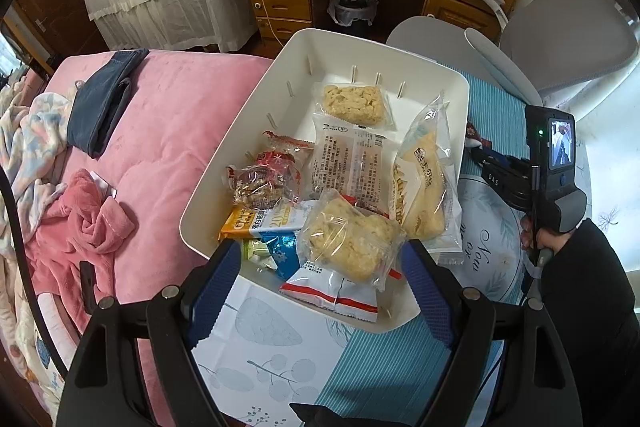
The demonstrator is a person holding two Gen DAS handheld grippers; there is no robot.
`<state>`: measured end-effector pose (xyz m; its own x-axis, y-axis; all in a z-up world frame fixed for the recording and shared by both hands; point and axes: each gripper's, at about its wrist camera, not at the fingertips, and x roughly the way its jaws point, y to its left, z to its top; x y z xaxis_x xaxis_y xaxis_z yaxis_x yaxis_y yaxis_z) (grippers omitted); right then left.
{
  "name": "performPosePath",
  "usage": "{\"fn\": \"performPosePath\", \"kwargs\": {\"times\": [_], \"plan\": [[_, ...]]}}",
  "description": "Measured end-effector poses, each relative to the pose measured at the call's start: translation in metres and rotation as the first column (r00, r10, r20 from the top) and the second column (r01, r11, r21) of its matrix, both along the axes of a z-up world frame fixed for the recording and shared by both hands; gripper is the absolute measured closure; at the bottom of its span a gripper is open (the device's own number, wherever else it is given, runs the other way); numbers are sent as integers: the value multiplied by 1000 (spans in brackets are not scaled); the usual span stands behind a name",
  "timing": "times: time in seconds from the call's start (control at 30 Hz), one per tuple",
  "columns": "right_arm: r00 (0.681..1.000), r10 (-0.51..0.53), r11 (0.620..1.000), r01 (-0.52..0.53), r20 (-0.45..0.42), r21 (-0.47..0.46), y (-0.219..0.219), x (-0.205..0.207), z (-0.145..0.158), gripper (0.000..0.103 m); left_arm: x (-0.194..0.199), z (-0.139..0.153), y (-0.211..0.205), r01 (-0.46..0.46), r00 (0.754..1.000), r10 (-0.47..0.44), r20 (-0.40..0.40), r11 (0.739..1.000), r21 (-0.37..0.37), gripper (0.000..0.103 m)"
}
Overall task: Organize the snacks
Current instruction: 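Carry the red-and-white packet over the white tray and open the right gripper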
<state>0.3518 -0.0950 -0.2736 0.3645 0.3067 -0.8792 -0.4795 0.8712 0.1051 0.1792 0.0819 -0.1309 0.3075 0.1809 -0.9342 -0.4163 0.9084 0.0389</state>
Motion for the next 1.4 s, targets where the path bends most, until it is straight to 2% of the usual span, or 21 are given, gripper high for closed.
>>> {"fn": "performPosePath", "kwargs": {"times": [0.27, 0.73, 0.97, 1.13, 1.4], "plan": [[997, -68, 997, 69, -26, 34, -18, -12, 17, 95, -12, 11, 0, -4, 1000, 5, 30, 1000, -15, 21], [993, -115, 985, 111, 18, 135, -28, -54, 81, 97, -33, 28, 0, 40, 994, -33, 102, 997, -69, 21], [994, -104, 976, 94, 41, 198, -5, -86, 114, 97, -37, 30, 12, 104, 988, -90, 125, 989, -108, 21], [994, -107, 964, 96, 31, 249, 24, -106, 132, 97, -37, 32, 30, 177, 977, -155, 144, 972, -154, 21], [990, -139, 953, 134, 1, 273, 79, -132, 137, 96, -49, 37, 77, 261, 958, -227, 177, 943, -206, 21]]}}
